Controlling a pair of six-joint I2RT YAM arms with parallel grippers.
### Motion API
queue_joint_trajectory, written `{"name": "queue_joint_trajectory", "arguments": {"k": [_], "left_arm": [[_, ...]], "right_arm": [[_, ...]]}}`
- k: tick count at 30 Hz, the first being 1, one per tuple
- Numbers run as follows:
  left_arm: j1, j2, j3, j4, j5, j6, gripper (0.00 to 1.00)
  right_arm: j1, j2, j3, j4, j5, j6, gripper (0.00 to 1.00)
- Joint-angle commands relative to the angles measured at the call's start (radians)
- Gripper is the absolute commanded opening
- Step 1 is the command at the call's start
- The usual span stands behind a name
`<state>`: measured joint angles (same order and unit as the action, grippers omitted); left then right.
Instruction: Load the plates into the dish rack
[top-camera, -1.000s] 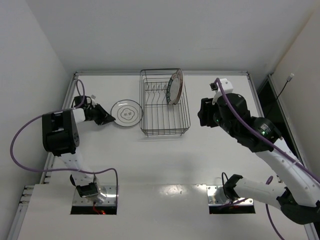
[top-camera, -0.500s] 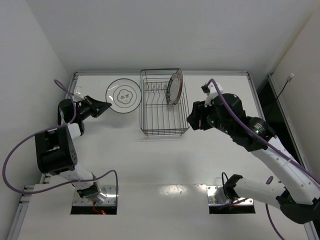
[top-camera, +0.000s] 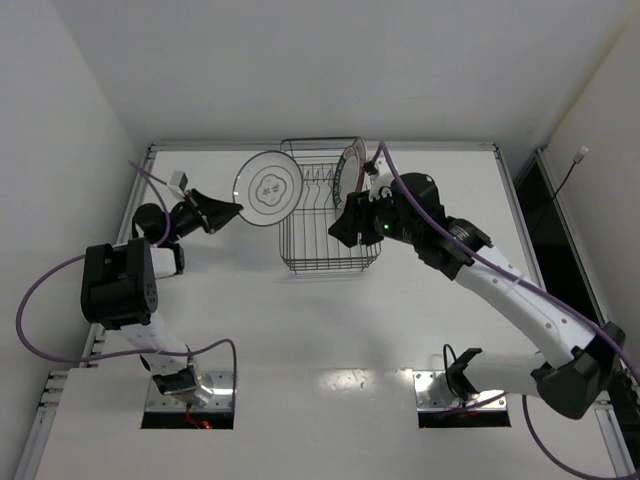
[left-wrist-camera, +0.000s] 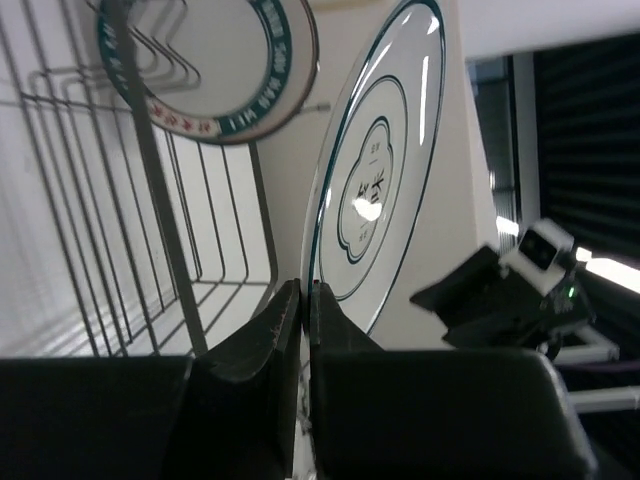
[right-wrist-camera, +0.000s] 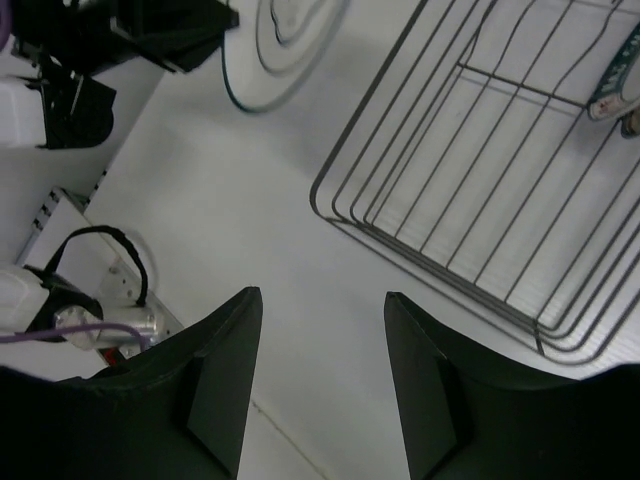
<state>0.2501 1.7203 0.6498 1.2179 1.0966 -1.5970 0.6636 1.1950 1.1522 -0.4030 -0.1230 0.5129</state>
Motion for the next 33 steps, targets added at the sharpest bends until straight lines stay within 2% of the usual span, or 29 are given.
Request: {"name": "queue_joint_trajectory", "arguments": {"k": [1, 5, 10, 12, 13, 14, 15, 16, 17, 18, 19, 21, 23, 24, 25, 26, 28, 29, 30, 33], "left_arm": [[-0.086, -0.060, 0.010, 0.329, 0.048, 0.066, 0.00], [-0.147, -0.125, 0.020, 0.107, 0.057, 0.228, 0.00], [-0.181, -0.136, 0.021, 0.078, 0.057, 0.250, 0.00], [-0.199, -0.136, 0.030, 0.069, 0.066, 0.259, 0.00], [-0.199, -0.136, 0.030, 0.069, 0.066, 0.259, 0.00], [-0.199, -0.136, 0.030, 0.069, 0.066, 0.259, 0.00], [-0.209, -0.136, 0.030, 0.048, 0.066, 0.269, 0.00], [-0.209, -0.136, 0.030, 0.039, 0.066, 0.269, 0.04], [-0.209, -0.127, 0.040, 0.020, 0.066, 0.284, 0.11], [-0.209, -0.126, 0.040, -0.033, 0.066, 0.314, 0.23], [-0.209, -0.116, 0.053, -0.062, 0.057, 0.330, 0.45], [-0.209, -0.116, 0.075, -0.154, 0.045, 0.388, 0.66], [-0.209, -0.139, 0.103, -0.407, -0.005, 0.555, 0.84], [-0.209, -0.171, 0.158, -0.687, -0.039, 0.745, 0.87], [-0.209, -0.189, 0.193, -0.844, -0.093, 0.849, 0.90], [-0.209, -0.209, 0.241, -1.032, -0.224, 0.975, 0.92], [-0.209, -0.281, 0.251, -1.127, -0.349, 1.031, 0.95], [-0.209, -0.304, 0.251, -1.158, -0.471, 1.045, 0.97], [-0.209, -0.326, 0.251, -1.179, -0.515, 1.054, 0.97], [-0.209, -0.387, 0.251, -1.268, -0.691, 1.091, 0.97]], "right_arm": [[-0.027, 0.075, 0.030, 0.210, -0.070, 0.041, 0.49], [-0.045, 0.187, 0.050, 0.299, -0.121, 0.094, 0.49], [-0.082, 0.308, 0.050, 0.384, -0.183, 0.162, 0.49], [-0.101, 0.351, 0.050, 0.415, -0.254, 0.185, 0.31], [-0.114, 0.376, 0.050, 0.429, -0.268, 0.206, 0.13], [-0.114, 0.376, 0.050, 0.440, -0.268, 0.207, 0.00], [-0.114, 0.365, 0.050, 0.440, -0.239, 0.207, 0.00], [-0.114, 0.327, 0.050, 0.431, -0.204, 0.207, 0.00], [-0.114, 0.304, 0.050, 0.411, -0.163, 0.207, 0.00], [-0.114, 0.287, 0.050, 0.376, -0.056, 0.197, 0.00], [-0.114, 0.275, 0.088, 0.331, 0.003, 0.188, 0.00], [-0.114, 0.265, 0.139, 0.178, 0.170, 0.158, 0.00], [-0.114, 0.265, 0.214, 0.056, 0.340, 0.127, 0.00], [-0.114, 0.276, 0.265, 0.027, 0.389, 0.113, 0.00], [-0.114, 0.287, 0.294, -0.002, 0.431, 0.099, 0.00], [-0.114, 0.328, 0.364, -0.060, 0.503, 0.072, 0.00], [-0.105, 0.391, 0.447, -0.124, 0.586, 0.049, 0.00], [-0.105, 0.428, 0.493, -0.195, 0.606, 0.030, 0.00], [-0.096, 0.467, 0.583, -0.227, 0.629, 0.021, 0.00], [-0.096, 0.603, 0.716, -0.293, 0.689, -0.005, 0.00]]}}
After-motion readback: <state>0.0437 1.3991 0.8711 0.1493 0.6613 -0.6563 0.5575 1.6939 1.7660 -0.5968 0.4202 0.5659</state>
